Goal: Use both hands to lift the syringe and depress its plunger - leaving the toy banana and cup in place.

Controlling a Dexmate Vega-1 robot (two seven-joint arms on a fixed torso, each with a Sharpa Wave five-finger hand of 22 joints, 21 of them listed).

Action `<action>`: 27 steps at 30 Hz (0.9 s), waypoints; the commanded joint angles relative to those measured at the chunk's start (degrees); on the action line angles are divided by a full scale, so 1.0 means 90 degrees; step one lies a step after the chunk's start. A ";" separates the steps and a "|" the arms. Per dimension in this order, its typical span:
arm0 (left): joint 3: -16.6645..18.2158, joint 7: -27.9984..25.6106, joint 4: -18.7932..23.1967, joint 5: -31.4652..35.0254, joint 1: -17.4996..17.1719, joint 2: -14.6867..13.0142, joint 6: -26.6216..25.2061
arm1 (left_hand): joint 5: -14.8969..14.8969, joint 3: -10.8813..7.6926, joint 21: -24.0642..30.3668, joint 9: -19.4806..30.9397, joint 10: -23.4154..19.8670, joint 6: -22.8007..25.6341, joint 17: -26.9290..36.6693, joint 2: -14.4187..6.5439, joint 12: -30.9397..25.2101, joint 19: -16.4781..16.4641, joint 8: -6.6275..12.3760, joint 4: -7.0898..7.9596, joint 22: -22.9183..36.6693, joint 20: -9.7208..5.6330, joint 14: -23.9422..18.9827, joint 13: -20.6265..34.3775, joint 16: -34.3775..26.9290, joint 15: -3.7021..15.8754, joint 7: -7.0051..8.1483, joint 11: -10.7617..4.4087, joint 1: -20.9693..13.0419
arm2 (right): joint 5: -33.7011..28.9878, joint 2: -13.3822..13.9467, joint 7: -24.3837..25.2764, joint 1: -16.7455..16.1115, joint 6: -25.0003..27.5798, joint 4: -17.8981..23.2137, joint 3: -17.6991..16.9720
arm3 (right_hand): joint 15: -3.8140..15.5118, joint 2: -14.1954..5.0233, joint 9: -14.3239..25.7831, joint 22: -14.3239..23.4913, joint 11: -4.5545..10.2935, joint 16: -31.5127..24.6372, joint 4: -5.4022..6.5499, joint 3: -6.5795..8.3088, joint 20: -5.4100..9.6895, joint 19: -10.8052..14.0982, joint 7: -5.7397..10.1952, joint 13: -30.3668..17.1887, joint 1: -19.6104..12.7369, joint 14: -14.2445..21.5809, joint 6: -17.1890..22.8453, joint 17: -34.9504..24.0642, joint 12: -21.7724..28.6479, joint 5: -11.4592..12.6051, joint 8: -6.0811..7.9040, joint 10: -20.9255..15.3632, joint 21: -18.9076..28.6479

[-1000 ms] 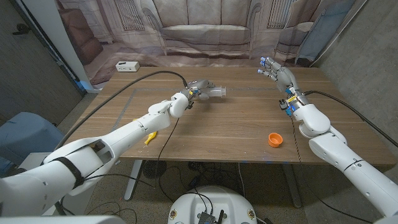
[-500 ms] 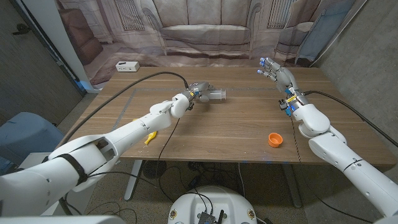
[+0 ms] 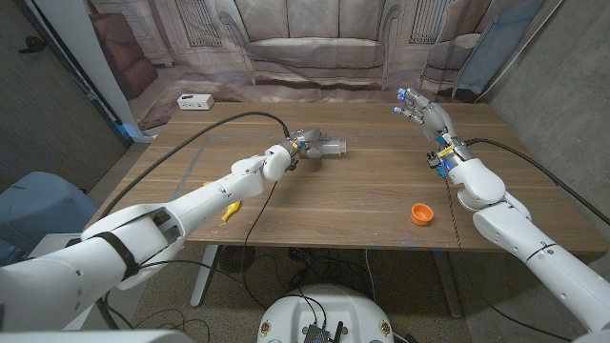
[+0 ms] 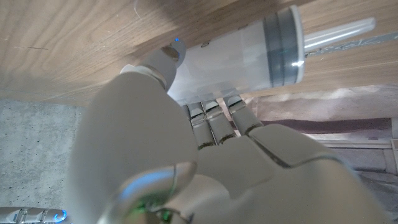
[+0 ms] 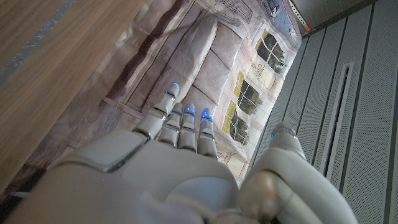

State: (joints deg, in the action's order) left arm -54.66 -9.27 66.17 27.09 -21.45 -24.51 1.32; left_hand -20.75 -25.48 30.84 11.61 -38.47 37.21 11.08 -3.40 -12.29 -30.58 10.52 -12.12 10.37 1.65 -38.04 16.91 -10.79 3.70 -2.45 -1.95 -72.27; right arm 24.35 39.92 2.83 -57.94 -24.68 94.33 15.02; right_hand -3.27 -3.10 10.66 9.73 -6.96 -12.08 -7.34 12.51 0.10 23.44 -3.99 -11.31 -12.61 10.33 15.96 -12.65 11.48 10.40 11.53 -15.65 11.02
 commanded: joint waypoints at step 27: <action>-0.0206 0.0363 0.0052 0.0062 0.0118 -0.0035 -0.0283 | 0.0172 0.0107 -0.0055 0.0023 0.0197 -0.0197 0.0023 0.0171 0.0049 0.0060 0.0020 0.0606 0.0016 -0.0035 0.0181 -0.0008 -0.0057 -0.0071 -0.0020 0.0019 0.0679 | 0.0035 -0.0036 0.0021 -0.0024 -0.0002 -0.0038 0.0032 | 0.0003 -0.0021 0.0022 0.0025 -0.0045 -0.0008 -0.0017 0.0042 0.0004 0.0059 -0.0039 -0.0015 -0.0041 0.0046 0.0040 -0.0012 0.0021 0.0008 -0.0016 -0.0022 0.0030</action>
State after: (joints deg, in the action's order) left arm -55.55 -7.35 66.30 27.01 -21.16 -24.61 -0.65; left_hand -19.67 -24.87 30.51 11.64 -37.21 35.98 11.05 -2.00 -12.07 -30.28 10.84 -6.94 10.38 1.35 -37.11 16.74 -11.13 3.17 -2.43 -1.78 -66.93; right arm 24.66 39.60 2.59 -57.87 -24.73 93.78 15.35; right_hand -3.27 -3.10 10.67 9.73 -6.96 -12.08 -7.34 12.51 0.10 23.44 -3.99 -11.31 -12.61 10.33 15.96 -12.65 11.48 10.40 11.53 -15.65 11.02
